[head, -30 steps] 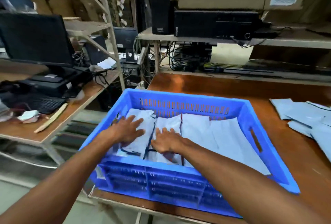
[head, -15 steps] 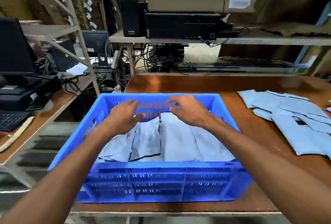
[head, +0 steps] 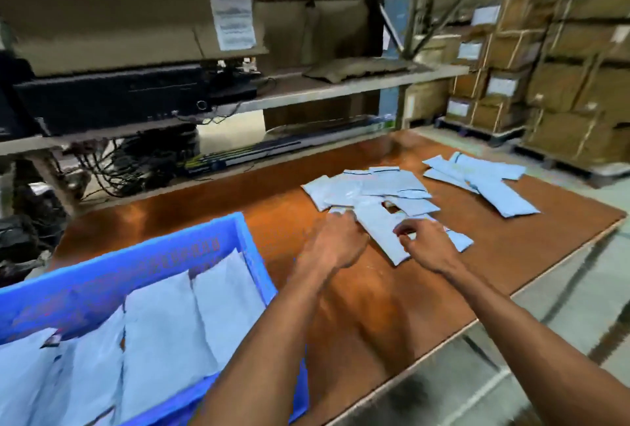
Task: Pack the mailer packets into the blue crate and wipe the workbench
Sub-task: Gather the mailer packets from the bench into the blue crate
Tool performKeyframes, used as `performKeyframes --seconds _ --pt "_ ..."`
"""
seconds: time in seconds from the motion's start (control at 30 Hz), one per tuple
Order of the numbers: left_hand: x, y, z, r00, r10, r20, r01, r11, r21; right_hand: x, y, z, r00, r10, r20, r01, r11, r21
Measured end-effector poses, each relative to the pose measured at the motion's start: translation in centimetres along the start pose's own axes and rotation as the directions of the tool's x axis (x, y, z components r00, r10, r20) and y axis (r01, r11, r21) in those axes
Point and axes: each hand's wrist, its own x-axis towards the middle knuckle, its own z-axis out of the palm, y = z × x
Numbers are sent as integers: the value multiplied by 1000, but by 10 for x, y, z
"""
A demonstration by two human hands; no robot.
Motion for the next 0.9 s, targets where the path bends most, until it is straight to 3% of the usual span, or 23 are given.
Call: performKeyframes --seconds 0.17,0.3,0.47,0.57,0.67,0.73,0.9 --pt "55 39 94 991 -25 128 29 999 -32 24 106 -8 996 81 45 -77 993 -84" --pt "101 55 138 987 -53 154 54 999 -3 72 152 -15 979 91 184 -69 990 -125" --pt "161 62 180 976 -90 198 77 994 74 127 182 -2 948 -61 314 145 957 -253" --pt "180 60 201 935 -177 309 143 981 131 135 185 9 907 -45 419 217 903 -372" --pt "176 50 212 877 -257 406 212 965 153 127 186 22 886 -44 462 241 895 -377" --pt "164 40 216 876 -290 386 267 957 112 118 183 26 898 -89 430 269 886 -378" --pt "112 11 210 939 -312 143 313 949 14 84 161 41 915 -164 370 317 857 -406"
